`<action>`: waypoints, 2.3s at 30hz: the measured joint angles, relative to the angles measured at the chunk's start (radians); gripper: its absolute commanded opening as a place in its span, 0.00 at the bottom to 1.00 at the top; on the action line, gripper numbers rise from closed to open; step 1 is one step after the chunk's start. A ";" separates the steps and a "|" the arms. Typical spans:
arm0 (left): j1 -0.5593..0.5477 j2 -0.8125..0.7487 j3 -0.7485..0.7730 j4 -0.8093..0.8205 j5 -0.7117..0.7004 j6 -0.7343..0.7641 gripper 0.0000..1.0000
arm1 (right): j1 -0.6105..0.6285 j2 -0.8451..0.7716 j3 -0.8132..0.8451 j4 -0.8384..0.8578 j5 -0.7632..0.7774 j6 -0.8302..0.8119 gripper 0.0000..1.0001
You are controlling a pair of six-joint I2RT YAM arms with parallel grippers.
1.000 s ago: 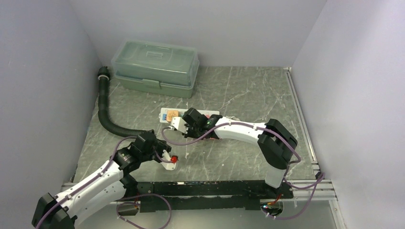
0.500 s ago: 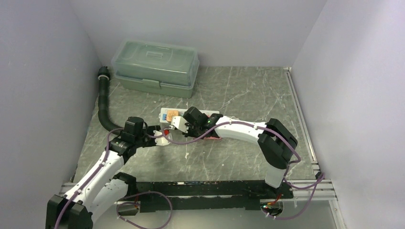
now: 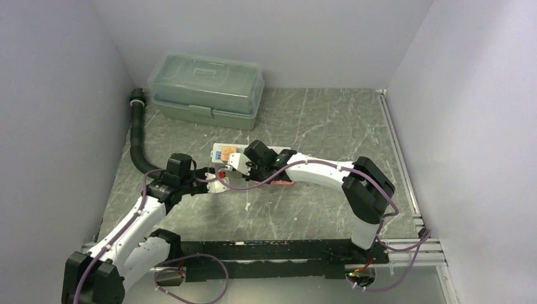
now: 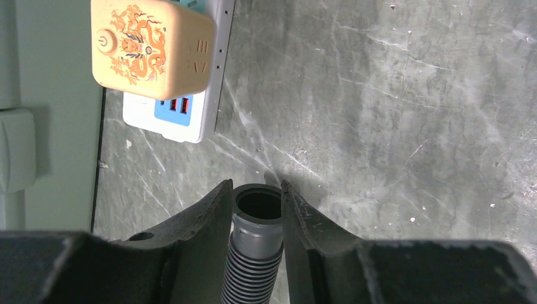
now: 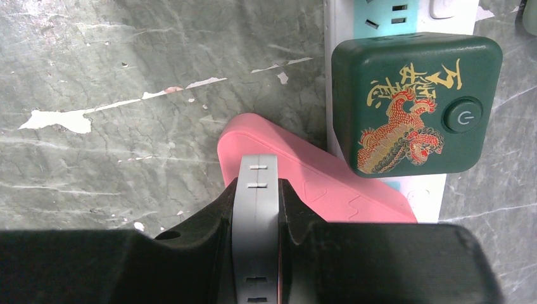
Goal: Insert the plug
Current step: Insert the plug into the socket.
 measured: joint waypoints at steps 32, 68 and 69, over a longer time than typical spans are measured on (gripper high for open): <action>0.009 -0.019 0.000 0.041 0.025 0.053 0.32 | -0.025 0.036 0.022 -0.016 -0.016 0.005 0.46; 0.009 -0.017 0.033 -0.004 0.035 0.072 0.30 | -0.006 -0.075 0.009 -0.083 0.005 0.022 0.37; 0.009 -0.017 0.034 -0.003 0.035 0.072 0.30 | -0.003 -0.072 0.004 -0.080 0.011 0.023 0.37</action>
